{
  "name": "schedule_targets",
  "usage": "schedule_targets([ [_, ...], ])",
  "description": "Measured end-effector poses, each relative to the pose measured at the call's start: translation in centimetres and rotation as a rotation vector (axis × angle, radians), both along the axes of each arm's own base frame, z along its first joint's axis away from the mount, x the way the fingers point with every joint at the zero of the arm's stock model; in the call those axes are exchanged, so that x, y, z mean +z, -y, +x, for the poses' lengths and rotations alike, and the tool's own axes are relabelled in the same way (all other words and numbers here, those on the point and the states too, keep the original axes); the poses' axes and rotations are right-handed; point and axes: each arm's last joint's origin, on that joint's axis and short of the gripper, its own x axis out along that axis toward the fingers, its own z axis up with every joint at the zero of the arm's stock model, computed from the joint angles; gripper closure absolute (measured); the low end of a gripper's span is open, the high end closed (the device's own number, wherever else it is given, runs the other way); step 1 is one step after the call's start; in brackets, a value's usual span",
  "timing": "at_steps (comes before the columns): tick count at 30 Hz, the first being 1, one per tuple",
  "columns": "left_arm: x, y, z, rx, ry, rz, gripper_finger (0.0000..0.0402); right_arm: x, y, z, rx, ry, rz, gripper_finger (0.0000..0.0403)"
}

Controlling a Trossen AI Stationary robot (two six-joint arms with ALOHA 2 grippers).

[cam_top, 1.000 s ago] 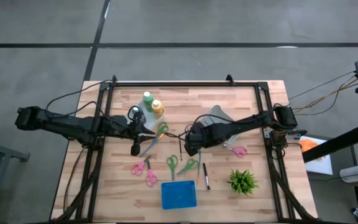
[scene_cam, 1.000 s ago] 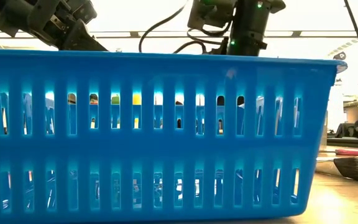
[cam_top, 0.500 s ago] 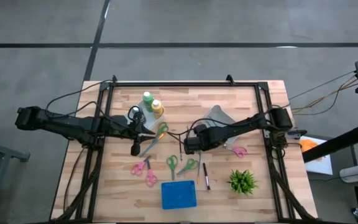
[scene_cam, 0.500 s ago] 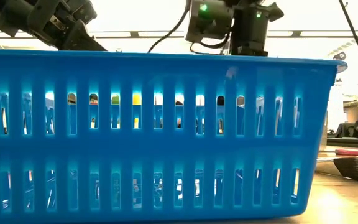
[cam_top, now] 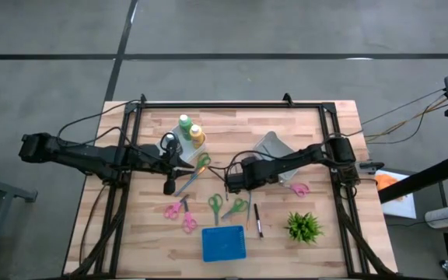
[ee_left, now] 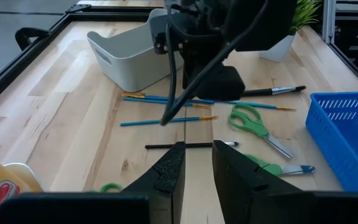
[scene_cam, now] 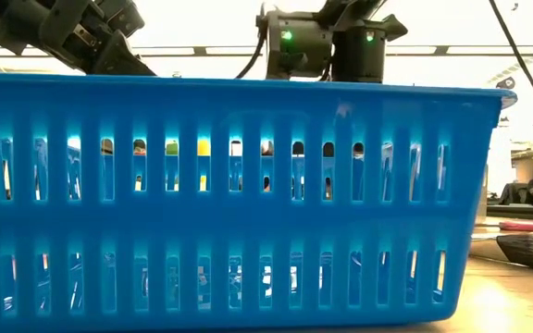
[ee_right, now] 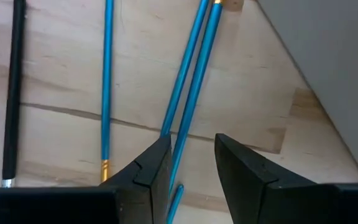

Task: Pick & Place Paint Supplies
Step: Put the blue paintbrush into the gray bin

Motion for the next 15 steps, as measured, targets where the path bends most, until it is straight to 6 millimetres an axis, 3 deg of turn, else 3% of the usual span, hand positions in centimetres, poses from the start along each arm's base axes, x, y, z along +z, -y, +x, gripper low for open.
schedule_targets([
  [15, -0.2, 0.0, -0.1, 0.000, -0.025, 0.001, 0.0319, -1.7, 0.3, 0.2, -0.017, -0.037, -0.009, 0.0280],
])
